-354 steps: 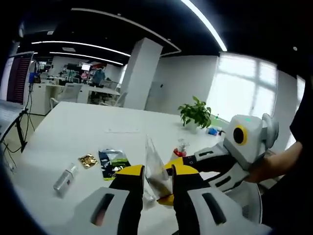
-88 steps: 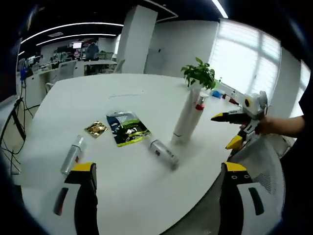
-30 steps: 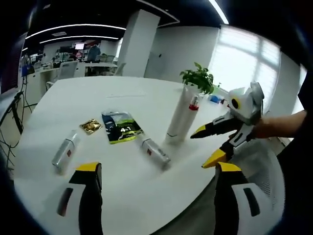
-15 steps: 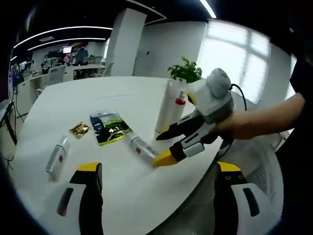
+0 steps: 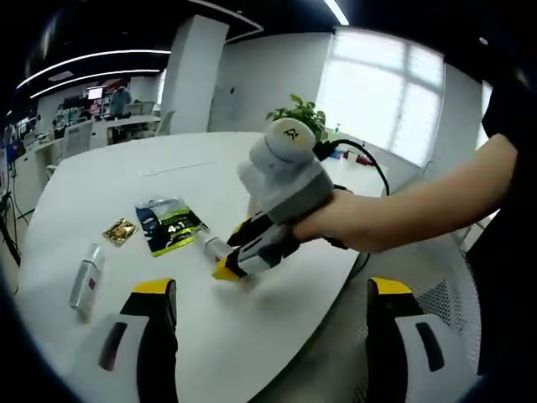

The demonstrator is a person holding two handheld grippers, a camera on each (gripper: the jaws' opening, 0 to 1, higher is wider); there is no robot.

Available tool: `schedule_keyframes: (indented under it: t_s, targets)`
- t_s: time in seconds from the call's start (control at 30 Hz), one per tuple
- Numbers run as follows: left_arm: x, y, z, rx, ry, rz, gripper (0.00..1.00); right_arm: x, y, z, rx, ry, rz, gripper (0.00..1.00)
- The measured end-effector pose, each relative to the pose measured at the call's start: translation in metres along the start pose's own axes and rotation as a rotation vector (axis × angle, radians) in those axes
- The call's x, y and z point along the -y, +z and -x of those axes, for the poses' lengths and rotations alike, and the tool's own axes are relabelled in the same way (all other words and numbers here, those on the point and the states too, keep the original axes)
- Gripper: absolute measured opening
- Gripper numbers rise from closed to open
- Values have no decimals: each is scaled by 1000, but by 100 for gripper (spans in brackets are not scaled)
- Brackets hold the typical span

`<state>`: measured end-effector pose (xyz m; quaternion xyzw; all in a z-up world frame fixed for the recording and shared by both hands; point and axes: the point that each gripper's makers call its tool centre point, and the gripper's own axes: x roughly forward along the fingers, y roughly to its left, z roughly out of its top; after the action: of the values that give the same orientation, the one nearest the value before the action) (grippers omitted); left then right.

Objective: Arrange the skincare products in the storage area until every visible bottle or jar stands upright without overlapping.

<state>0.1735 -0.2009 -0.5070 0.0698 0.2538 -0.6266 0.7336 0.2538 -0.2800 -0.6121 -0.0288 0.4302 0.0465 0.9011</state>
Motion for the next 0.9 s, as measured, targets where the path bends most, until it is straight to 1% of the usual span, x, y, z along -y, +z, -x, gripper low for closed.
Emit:
schedule_keyframes:
  t_s: [0.07, 0.17, 0.23, 0.27, 0.3, 0.33, 0.37, 0.43, 0.5, 0.63, 0.7, 0.77, 0.8, 0.9]
  targets:
    - [0, -1, 0, -1, -6, 0, 86, 2, -2, -2, -14, -13, 19, 37]
    - [1, 0, 0, 2, -8, -5, 86, 2, -4, -5, -26, -9, 13, 35]
    - [2, 0, 0, 2, -13, -6, 85, 4, -7, -7, -41, -17, 17, 30]
    - [3, 1, 0, 3, -16, -9, 85, 6, -10, -6, -58, -29, 41, 27]
    - [3, 1, 0, 3, -18, -10, 85, 11, -12, -5, -74, -52, 86, 21]
    - [3, 0, 0, 2, -19, -12, 85, 10, -11, -3, -64, -54, 122, 18]
    - [3, 0, 0, 2, -21, -15, 84, 8, -10, -2, -60, -49, 103, 17]
    - [4, -1, 0, 1, -23, -20, 84, 9, -10, -4, -64, -50, 116, 16]
    - [5, -1, -1, -1, -27, -21, 84, 6, -9, -7, -55, -25, 112, 14]
    - [6, -2, 0, -5, -27, -26, 84, 6, -9, -7, -38, -16, 127, 13]
    - [6, -2, 0, -7, -27, -30, 84, 2, -10, -6, -35, 16, 143, 13]
    - [6, -2, 0, -7, -27, -32, 83, 2, -11, -4, -35, 26, 153, 12]
    - [7, -1, 0, -7, -27, -34, 83, 2, -10, -6, -33, 36, 143, 12]
    - [7, -2, 0, -10, -25, -39, 83, 1, -11, -4, -25, 80, 24, 11]
